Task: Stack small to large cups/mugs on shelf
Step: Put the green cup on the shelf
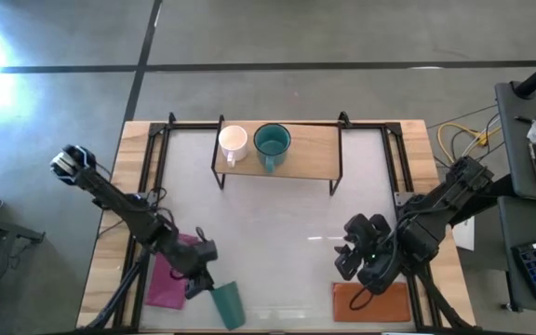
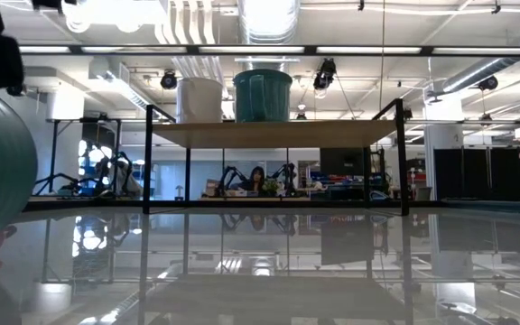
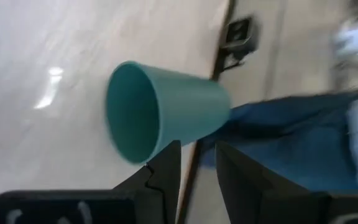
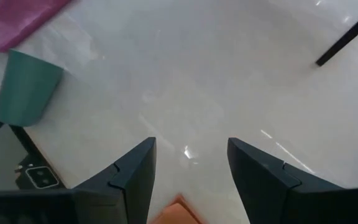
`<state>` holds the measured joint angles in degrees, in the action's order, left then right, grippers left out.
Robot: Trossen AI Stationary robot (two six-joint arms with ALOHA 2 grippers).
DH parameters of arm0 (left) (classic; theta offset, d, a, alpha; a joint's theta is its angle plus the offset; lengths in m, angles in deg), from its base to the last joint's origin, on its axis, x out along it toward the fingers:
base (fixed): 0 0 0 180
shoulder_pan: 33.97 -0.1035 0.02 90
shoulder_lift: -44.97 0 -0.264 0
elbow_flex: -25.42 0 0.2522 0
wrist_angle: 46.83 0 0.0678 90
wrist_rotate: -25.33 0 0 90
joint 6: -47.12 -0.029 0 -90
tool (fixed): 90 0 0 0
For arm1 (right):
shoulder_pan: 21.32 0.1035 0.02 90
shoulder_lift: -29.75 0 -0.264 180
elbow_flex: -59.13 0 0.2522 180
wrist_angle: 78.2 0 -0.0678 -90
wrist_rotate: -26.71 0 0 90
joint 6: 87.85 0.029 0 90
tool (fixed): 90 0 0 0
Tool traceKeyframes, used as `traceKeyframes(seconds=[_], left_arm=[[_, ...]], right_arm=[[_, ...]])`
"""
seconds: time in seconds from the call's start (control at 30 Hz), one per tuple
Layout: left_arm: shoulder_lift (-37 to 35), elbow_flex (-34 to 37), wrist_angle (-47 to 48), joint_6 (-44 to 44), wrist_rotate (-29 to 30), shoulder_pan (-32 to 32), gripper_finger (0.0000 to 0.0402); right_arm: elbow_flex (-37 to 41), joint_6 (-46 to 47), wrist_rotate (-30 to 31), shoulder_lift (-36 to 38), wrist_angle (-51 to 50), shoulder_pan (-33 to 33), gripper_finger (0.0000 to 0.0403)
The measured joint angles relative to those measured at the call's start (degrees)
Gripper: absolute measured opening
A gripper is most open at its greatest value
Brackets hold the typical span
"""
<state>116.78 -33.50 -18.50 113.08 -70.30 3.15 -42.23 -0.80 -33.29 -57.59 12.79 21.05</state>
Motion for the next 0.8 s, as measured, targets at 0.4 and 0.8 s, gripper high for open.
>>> traceKeyframes(seconds=[0.4, 0.8], left_arm=[[-1.6, 11.4, -14.6, 3.7, 0.4, -0.4, 0.0085], [6.8, 12.0, -26.8, -0.4, 0.5, -1.8, 0.0085]], right_arm=[[5.6, 1.7, -0.2, 0.0, 10.0, 0.0, 0.0192], [8.2, 4.5, -0.4, 0.1, 11.6, 0.0, 0.0192]])
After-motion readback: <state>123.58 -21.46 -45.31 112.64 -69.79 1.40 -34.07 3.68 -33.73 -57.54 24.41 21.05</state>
